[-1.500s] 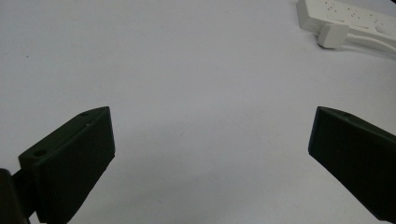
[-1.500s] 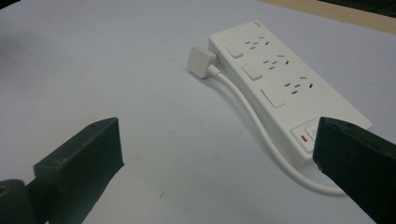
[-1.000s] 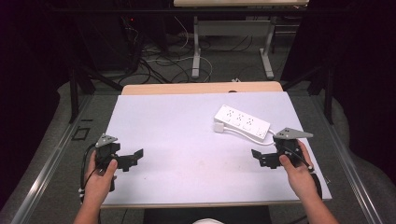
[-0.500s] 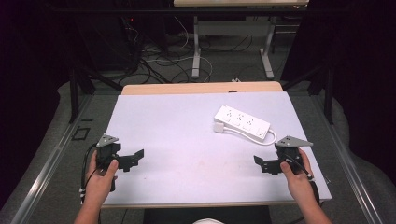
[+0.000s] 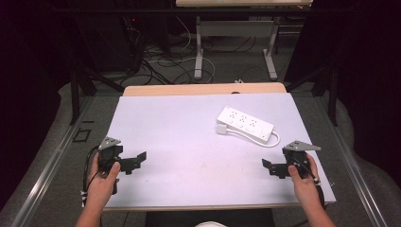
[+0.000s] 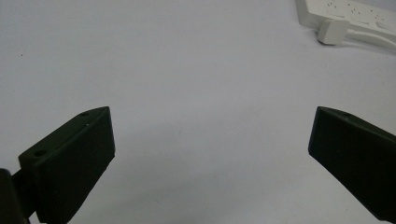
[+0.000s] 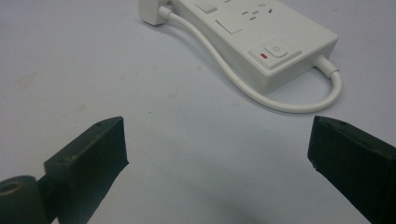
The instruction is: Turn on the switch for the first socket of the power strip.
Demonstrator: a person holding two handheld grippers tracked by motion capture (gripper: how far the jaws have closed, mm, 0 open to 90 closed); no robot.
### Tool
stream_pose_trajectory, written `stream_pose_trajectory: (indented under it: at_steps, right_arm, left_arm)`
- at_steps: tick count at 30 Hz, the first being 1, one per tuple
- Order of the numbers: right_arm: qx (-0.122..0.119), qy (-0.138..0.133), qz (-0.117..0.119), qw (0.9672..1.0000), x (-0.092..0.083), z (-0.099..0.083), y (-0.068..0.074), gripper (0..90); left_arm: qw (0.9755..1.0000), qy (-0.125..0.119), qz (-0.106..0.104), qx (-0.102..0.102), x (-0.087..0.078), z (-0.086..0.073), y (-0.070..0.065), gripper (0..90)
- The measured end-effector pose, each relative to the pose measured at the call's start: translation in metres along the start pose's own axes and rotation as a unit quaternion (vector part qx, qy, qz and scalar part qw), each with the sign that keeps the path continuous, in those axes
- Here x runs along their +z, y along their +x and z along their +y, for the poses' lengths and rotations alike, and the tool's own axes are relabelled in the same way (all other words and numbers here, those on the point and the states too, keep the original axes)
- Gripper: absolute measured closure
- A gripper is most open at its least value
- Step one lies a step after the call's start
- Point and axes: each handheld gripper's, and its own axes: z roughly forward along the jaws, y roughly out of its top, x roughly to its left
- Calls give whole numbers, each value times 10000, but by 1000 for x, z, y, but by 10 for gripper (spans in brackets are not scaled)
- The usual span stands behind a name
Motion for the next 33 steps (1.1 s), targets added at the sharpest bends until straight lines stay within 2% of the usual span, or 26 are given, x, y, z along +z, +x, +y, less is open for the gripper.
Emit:
stream_pose_trajectory:
  at_steps: [1, 5, 7, 8, 9, 12, 14, 15, 16, 17, 33]
  right_arm:
    - [14, 18, -10, 10000, 1, -1, -1, 41]
    - [20, 43, -8, 10000, 3, -5, -9, 41]
    - [135, 67, -3, 9999, 4, -6, -10, 41]
    - [89, 72, 9, 9999, 4, -7, -12, 41]
    - [158, 109, 10, 9998, 4, -7, -13, 41]
    - [155, 129, -41, 9998, 4, -9, -16, 41]
    - [268, 139, -52, 9995, 4, -9, -17, 41]
    - [219, 136, -76, 9996, 4, -10, -19, 41]
    - [295, 164, -68, 9994, 4, -10, -19, 41]
    - [269, 159, -80, 9995, 4, -10, -20, 41]
    - [504, 204, -100, 9985, 3, -13, -25, 41]
  left_arm:
    - [10000, -59, 33, 1, 1, -1, 0, 4]
    - [10000, -41, 34, -33, 3, -1, -1, 4]
    - [10000, -26, 33, 11, 3, -2, -1, 3]
    - [10000, -20, 34, 15, 3, -2, -1, 4]
    - [10000, -26, 21, -26, 4, -2, -1, 3]
    - [10000, -15, 24, -2, 3, -2, -1, 3]
    - [10000, -17, 23, -11, 4, -2, -1, 3]
    - [10000, -27, 21, -29, 4, -2, -1, 4]
    - [10000, -27, 23, -28, 4, -2, -1, 3]
    - [10000, -29, 24, -29, 4, -2, -1, 4]
    - [10000, 5, 27, -25, 4, -2, 1, 3]
